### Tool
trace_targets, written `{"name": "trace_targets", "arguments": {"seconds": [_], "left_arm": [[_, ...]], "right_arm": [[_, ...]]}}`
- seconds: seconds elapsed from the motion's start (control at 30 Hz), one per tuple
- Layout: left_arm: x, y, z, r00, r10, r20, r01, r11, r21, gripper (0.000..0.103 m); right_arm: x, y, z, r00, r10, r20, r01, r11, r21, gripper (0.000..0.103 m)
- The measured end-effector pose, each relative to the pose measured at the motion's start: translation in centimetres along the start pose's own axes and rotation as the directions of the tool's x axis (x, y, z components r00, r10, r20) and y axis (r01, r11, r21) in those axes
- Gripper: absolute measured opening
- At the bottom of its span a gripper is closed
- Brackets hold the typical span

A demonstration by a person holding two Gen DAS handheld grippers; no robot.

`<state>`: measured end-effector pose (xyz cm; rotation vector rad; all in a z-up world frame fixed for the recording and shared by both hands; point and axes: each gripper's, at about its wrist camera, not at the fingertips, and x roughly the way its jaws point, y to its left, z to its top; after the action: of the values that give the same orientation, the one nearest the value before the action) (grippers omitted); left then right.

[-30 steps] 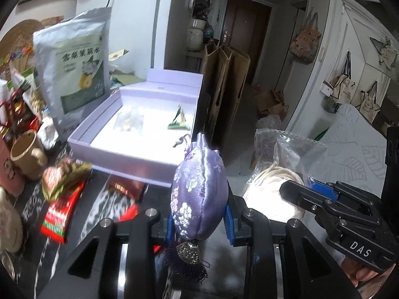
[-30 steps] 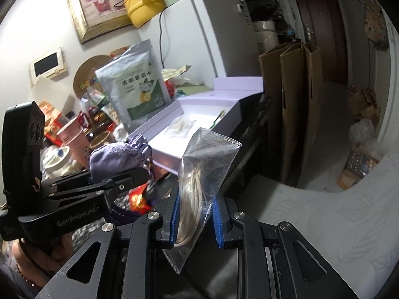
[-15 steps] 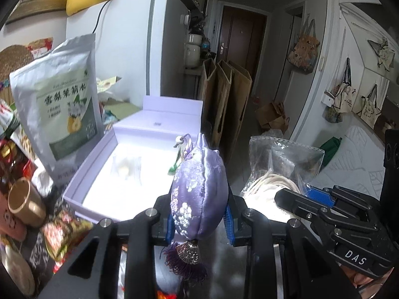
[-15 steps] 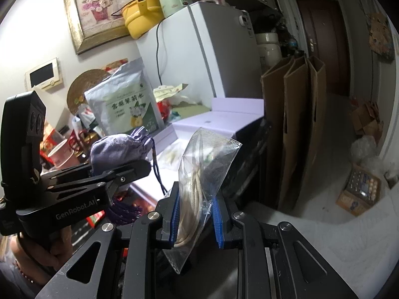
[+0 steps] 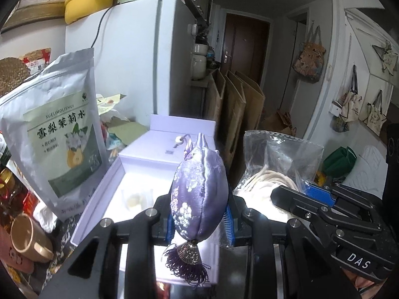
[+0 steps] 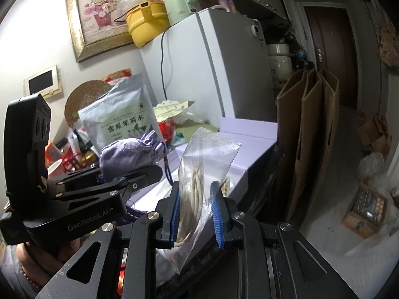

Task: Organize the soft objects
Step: 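Carry the purple sachet and clear bag over the lavender box with both tools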

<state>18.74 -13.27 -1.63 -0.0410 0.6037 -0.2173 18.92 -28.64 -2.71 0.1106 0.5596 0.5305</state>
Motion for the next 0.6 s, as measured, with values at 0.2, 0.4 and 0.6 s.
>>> {"name": "trace_targets", "arguments": {"seconds": [0.2,0.4,0.6], "left_arm": [[1.4,1.5,1.9,1.000,0.015,0.007,-0.015,1.000,0.014,0.030],[3.0,3.4,3.8,0.998,0.067,0.023,-0.067,0.997,0.032,0.030],[5.8,5.2,4.6,0.995,0.096,-0.020,-0.095,0.995,0.026,0.030]], "right_arm": [[2.0,-0.3,1.8,1.000,0.021,0.002,-0.021,1.000,-0.012,0.023],[3.9,-0.5,3.9,1.000,0.028,0.011,-0.028,0.999,-0.028,0.023],[6.6,-0.3,5.1,1.000,0.014,0.013,-0.013,0.997,-0.075,0.023]]}}
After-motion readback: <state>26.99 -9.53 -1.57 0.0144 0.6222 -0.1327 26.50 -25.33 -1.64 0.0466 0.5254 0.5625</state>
